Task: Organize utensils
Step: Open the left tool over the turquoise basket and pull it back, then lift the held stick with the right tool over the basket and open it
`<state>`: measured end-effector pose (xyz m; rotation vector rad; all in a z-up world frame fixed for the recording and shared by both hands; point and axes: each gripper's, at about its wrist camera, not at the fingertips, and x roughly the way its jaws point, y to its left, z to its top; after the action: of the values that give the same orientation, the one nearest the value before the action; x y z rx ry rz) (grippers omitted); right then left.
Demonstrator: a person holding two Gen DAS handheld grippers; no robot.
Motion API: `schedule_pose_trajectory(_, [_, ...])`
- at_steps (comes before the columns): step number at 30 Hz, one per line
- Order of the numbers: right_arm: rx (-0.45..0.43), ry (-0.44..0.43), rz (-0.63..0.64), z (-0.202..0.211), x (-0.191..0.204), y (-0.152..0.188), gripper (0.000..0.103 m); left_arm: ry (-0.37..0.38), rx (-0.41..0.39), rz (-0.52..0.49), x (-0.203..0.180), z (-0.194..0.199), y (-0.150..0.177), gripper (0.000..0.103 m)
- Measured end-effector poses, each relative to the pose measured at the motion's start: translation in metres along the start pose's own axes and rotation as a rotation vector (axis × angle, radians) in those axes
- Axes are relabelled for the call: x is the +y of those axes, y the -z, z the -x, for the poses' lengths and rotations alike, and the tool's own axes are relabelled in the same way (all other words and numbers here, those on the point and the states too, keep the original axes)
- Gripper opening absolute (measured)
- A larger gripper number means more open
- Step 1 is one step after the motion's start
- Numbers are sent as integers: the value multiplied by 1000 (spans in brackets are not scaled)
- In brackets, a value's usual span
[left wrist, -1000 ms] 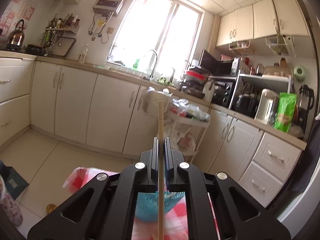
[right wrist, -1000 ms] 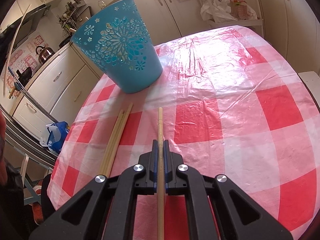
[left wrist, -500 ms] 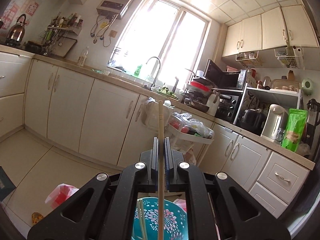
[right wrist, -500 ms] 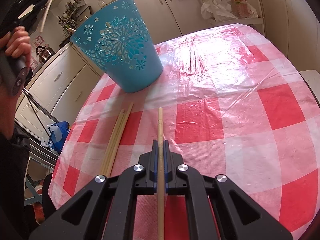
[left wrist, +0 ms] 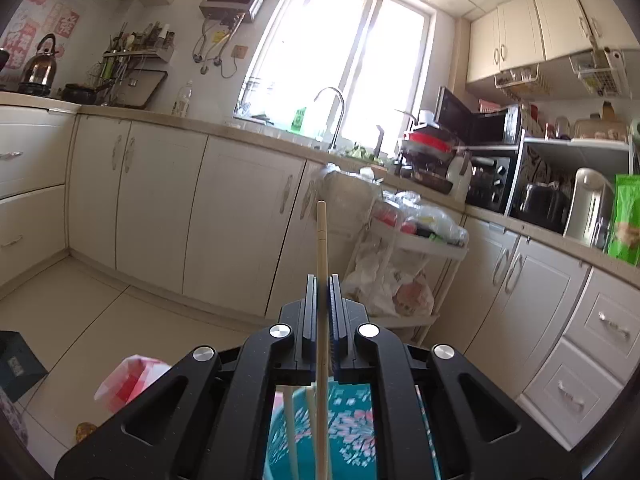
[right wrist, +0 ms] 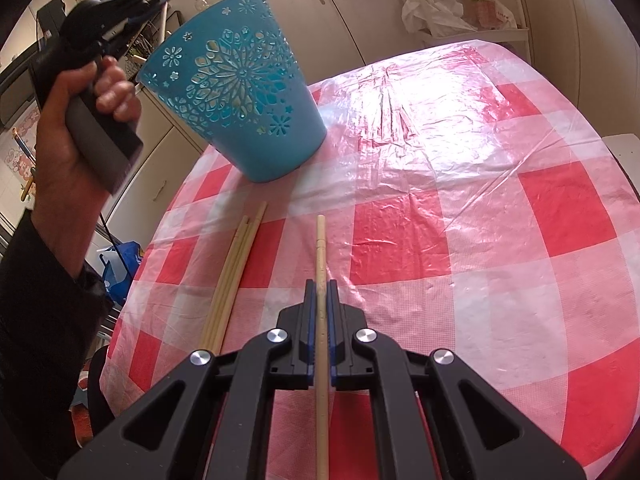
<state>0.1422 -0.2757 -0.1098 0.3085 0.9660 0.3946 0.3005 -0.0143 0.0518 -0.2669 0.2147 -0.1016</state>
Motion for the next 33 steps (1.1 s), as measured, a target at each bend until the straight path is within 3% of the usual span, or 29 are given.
schedule_pose_trajectory(7, [-1, 2, -6, 0, -1, 0, 6, -9, 71, -67, 4, 15, 28, 10])
schedule_pose_trajectory(11, [-3, 3, -10, 1, -2, 0, 6, -13, 92, -96, 5, 34, 36, 34])
schedule_pose_trajectory(13, [-4, 4, -13, 1, -2, 0, 6, -24, 88, -97, 9, 48, 38, 42])
schedule_pose_trajectory(18, [-10, 7, -22, 1, -4, -1, 6, -84, 72, -9, 34, 97, 48, 63])
schedule_pose_trajectory(26, [-72, -16, -15, 15, -3, 1, 6, -112, 263, 141, 72, 118, 120, 67])
schedule_pose_trajectory(29, [-103, -39, -18, 22, -4, 1, 6, -109, 306, 167, 79, 120, 138, 67])
schedule_pose_trajectory(33, [-135, -89, -64, 30, -5, 0, 6, -106, 294, 247, 96, 123, 144, 68])
